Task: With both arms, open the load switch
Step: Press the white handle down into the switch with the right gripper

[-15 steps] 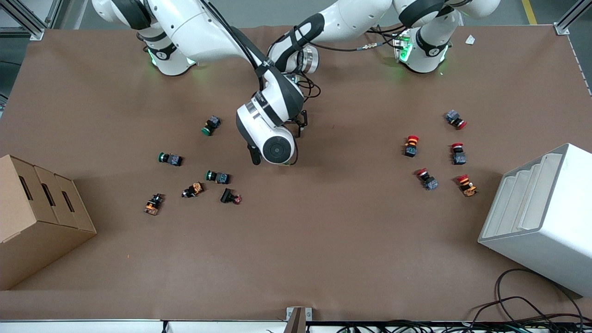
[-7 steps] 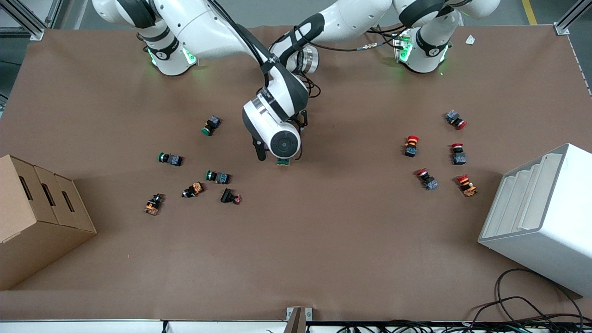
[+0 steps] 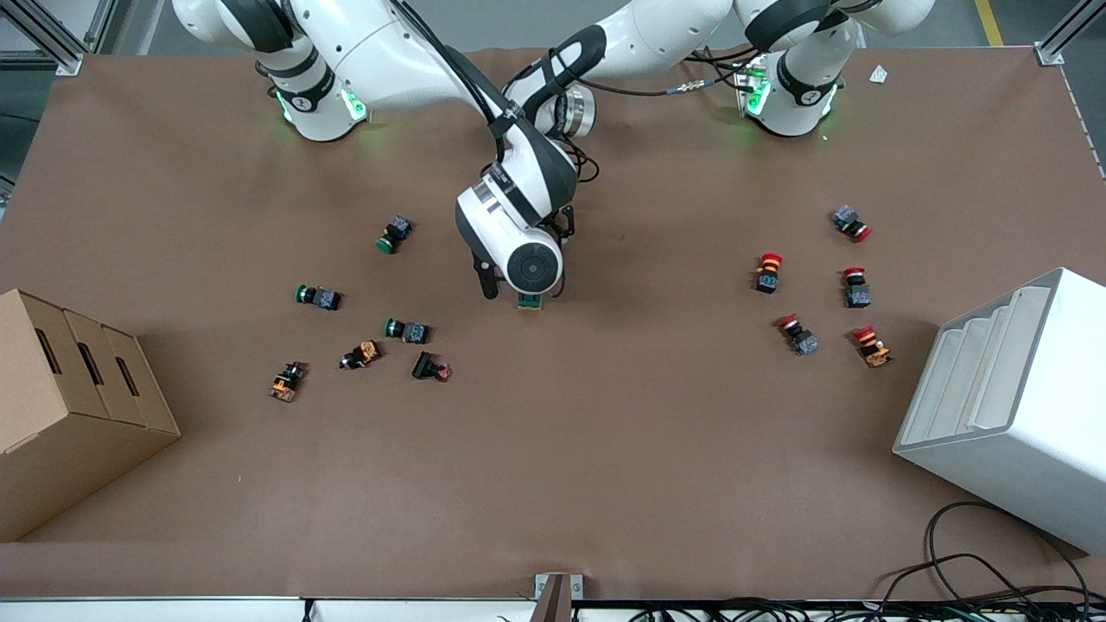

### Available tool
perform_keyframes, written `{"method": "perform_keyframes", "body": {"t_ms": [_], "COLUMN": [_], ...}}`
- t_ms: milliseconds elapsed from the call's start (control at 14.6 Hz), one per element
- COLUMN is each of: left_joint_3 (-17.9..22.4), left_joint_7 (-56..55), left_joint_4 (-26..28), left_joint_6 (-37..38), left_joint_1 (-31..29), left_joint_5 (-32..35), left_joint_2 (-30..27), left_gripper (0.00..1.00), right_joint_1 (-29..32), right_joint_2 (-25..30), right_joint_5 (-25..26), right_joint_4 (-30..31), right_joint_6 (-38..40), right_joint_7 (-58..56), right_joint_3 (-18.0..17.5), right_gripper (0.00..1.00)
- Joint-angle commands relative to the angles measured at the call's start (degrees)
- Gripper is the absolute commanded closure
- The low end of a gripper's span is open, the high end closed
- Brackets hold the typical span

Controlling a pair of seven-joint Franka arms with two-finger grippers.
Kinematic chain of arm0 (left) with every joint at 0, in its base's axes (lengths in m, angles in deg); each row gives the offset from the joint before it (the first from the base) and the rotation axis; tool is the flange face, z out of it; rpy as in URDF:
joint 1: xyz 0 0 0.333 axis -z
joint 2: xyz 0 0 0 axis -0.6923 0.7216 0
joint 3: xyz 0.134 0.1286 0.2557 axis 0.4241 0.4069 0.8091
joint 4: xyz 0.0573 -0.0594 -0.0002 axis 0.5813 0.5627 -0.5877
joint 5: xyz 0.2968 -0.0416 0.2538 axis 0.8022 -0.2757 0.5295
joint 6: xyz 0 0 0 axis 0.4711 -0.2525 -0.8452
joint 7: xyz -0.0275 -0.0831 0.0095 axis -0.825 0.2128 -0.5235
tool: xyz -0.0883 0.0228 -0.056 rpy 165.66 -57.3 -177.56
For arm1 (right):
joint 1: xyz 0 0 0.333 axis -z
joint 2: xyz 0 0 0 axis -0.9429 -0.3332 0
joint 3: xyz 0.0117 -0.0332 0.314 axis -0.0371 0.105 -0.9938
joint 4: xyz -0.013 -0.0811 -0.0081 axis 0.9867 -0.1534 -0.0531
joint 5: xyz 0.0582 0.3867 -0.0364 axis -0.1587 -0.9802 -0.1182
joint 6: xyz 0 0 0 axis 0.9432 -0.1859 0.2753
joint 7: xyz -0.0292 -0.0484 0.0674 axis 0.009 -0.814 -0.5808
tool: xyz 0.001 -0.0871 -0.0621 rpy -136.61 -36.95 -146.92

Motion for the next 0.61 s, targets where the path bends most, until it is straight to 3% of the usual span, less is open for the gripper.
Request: {"method": "perform_keyframes", "body": {"t_ms": [0,546], "left_joint_3": [1.0,1.0], "left_joint_7": [-0.1,-0.1], "left_joint_4": [0.5,0.5], "left_joint_6": [0.2,0.2], "left_joint_1": [0.1,0.1], "left_joint_5": [0.6,0.6], "left_joint_2": [0.5,0.4], "left_gripper": [0.00,0.00], "right_joint_1": [-0.7,-0.1], "right_joint_2": [0.6,0.9], "right_joint_5": [-0.4,2.2], "right_joint_4": [1.3,0.5], "right_joint_6": [-0.8,-0.5], "right_joint_7": [-0.1,-0.4], "right_joint_3": [0.2,0.3], "right_gripper": [0.00,0.00]}}
